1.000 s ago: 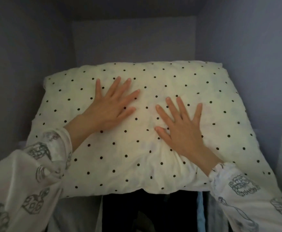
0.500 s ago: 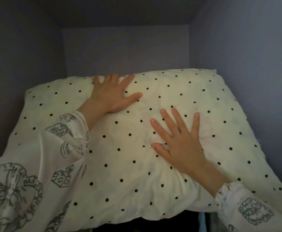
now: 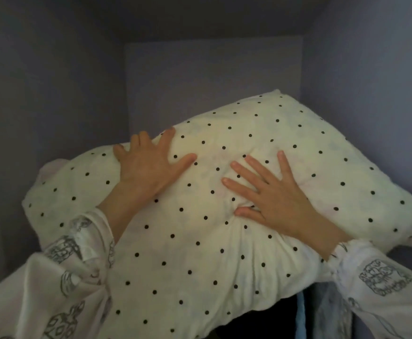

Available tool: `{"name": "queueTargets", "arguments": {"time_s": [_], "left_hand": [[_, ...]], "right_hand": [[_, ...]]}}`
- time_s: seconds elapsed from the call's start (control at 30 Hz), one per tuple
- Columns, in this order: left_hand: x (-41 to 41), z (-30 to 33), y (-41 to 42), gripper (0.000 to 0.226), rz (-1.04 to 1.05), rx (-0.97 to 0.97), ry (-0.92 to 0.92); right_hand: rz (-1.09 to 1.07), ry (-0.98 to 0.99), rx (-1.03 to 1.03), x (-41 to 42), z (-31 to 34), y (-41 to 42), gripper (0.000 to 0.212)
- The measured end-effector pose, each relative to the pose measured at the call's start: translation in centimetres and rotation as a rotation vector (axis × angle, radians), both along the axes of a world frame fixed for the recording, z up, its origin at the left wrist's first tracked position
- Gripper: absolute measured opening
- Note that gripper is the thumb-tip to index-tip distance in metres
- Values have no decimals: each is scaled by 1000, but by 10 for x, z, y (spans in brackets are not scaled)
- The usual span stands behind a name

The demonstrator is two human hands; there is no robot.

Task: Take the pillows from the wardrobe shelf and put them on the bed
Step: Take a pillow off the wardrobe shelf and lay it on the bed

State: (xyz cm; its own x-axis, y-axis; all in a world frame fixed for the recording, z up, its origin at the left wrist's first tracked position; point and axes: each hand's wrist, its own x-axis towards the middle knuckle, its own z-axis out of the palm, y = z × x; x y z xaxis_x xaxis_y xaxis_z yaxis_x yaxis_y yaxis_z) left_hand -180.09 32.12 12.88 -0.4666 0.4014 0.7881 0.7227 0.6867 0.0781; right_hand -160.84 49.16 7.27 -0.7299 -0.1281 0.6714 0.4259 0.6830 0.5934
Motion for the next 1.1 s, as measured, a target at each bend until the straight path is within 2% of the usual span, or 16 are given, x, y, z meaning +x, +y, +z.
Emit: {"name": "queueTargets", "arguments": {"time_s": [0.13, 0.23, 0.4, 0.5, 0.8, 0.9, 1.1], "left_hand": [[12, -38, -17, 84, 56, 107, -128], [21, -56, -24, 95, 74, 163, -271], [33, -87, -35, 112, 52, 191, -512], [40, -108, -29, 115, 13, 257, -698], [30, -106, -11, 112, 68, 298, -727], [28, -106, -11, 113, 45, 292, -735], [27, -109, -12, 116, 5, 300, -730]], "right_hand": [[16, -106, 77, 2, 20, 1, 62], [-26, -79, 46, 0, 31, -3, 68], [-183, 156, -148, -3, 26, -4, 78], [-162, 317, -287, -1, 14, -7, 82], [-47, 637, -586, 30, -45, -14, 63], [16, 708, -789, 43, -72, -18, 73], [370, 959, -1474, 53, -97, -20, 101]]}}
